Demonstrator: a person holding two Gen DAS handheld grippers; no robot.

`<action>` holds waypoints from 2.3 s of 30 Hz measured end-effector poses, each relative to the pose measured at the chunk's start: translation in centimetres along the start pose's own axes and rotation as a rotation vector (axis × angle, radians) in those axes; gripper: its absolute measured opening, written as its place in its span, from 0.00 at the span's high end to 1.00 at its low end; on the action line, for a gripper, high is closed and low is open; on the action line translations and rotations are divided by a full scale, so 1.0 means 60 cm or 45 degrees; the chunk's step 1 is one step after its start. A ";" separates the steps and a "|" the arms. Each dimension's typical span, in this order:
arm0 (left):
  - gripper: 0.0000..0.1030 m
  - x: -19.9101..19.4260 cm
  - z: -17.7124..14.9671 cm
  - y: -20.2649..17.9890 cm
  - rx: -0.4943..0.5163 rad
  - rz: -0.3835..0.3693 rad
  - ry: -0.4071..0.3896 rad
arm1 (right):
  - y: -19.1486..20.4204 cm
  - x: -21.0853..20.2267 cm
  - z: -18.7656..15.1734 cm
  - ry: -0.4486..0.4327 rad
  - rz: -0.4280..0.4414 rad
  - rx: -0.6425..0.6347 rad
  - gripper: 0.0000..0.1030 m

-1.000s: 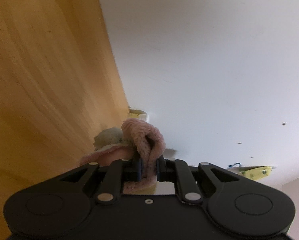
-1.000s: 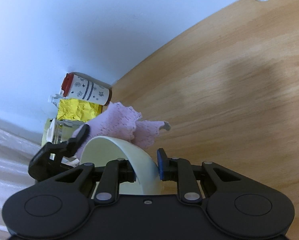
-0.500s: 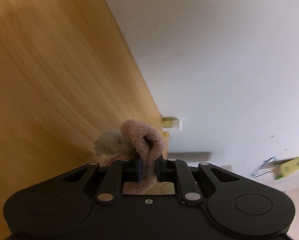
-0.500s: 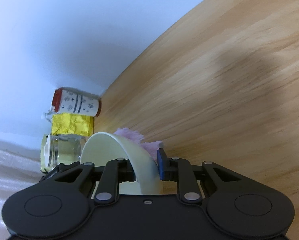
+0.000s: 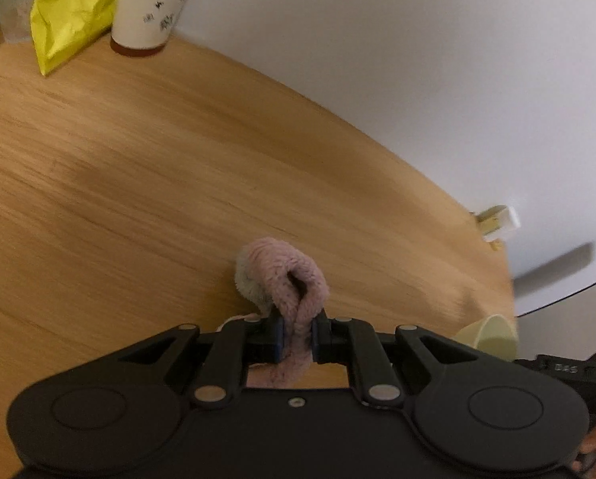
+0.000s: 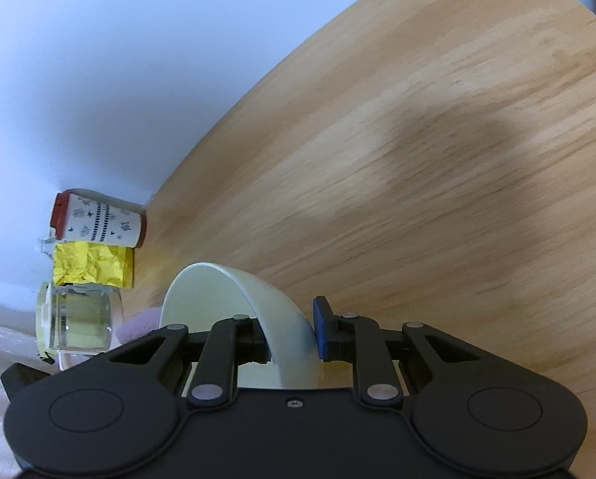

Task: Clean bowl
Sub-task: 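Lower the pink cloth to the table and open the left tool, then set the bowl upright on the table and open the right tool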

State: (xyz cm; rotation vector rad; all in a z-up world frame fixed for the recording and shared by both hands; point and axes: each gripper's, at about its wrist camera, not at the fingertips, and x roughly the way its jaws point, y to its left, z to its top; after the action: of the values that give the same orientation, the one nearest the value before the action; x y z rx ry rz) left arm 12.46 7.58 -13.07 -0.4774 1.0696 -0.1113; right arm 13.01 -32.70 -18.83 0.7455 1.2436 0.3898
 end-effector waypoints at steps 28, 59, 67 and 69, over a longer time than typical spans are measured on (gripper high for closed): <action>0.45 0.033 -0.010 -0.004 0.114 0.322 0.041 | 0.016 0.047 0.025 0.031 -0.083 0.001 0.80; 0.00 0.005 -0.027 -0.010 0.235 0.359 0.092 | 0.046 0.014 0.005 0.048 -0.156 -0.115 0.00; 0.00 -0.023 -0.038 -0.020 0.231 0.376 0.160 | 0.096 -0.024 -0.029 -0.079 -0.297 -0.287 0.00; 0.00 -0.038 -0.039 -0.025 0.239 0.350 0.162 | 0.114 -0.040 -0.042 -0.118 -0.345 -0.344 0.00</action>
State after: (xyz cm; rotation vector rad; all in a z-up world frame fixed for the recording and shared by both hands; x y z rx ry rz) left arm 9.56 6.19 -11.47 -0.1528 1.2271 0.0019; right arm 10.78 -28.67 -12.73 0.3548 1.1580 0.2896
